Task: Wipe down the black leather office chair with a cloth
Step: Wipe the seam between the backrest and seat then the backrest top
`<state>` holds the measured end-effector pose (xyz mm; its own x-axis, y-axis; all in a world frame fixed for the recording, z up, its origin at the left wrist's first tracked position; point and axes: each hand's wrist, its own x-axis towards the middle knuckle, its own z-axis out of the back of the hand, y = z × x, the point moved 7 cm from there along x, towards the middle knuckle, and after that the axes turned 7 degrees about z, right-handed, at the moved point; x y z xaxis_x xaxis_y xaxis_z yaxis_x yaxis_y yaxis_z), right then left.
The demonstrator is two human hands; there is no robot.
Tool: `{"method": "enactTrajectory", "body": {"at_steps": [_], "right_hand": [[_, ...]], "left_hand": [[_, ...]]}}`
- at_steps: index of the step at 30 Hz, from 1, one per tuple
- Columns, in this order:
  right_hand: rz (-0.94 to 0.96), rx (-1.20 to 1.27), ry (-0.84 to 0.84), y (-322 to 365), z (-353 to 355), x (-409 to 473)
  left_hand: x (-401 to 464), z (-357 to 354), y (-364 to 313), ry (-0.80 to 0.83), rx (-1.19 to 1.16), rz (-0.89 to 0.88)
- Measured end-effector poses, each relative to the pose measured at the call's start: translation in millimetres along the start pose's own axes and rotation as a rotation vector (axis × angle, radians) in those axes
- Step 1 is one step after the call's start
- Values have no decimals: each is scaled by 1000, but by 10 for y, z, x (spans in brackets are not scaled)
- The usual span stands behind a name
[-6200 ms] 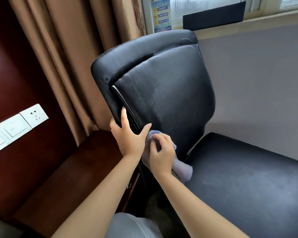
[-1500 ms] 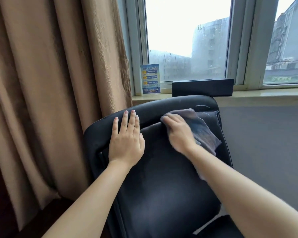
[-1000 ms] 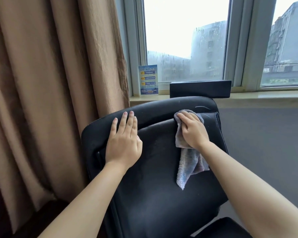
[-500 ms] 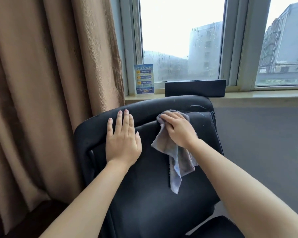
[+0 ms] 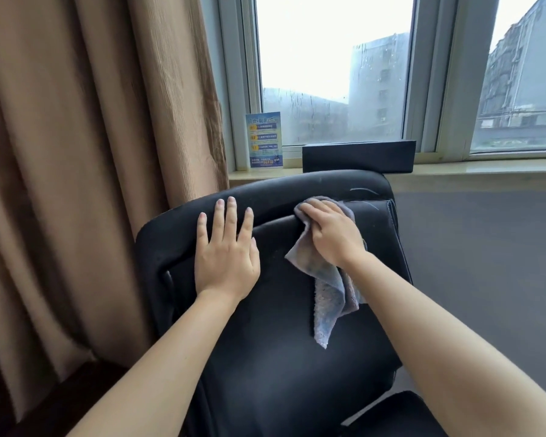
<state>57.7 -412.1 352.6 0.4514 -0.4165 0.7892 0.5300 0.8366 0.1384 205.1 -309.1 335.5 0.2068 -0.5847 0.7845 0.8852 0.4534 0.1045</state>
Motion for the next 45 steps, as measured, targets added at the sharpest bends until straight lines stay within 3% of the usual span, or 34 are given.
{"method": "enactTrajectory", "body": {"at_steps": [6,10,12,21,26,30,40,45], "right_hand": [[-183,38,-64,25,-119,-89],[75,11,123,217,-150,-119],[117,-24,165,170,-111,-52],[-199,-16,6,-509,68,-38],[68,16,-14,224,-141,-30],[81,5,70,168,-104,-9],[-297,-13,42,-919,251,-75],[-111,53,54,-433,13,-138]], "left_hand": [[-11,31,-34,-33,-46,21],[-20,27,-70,-70,-94,51],[-18,20,-72,-80,-97,38],[-26,-28,-72,-124,-81,23],[-22,-35,-74,-134,-85,28],[-20,-18,-103,-134,-80,16],[-19,-35,-119,-138,-73,5],[-36,-35,-112,-148,-83,11]]}}
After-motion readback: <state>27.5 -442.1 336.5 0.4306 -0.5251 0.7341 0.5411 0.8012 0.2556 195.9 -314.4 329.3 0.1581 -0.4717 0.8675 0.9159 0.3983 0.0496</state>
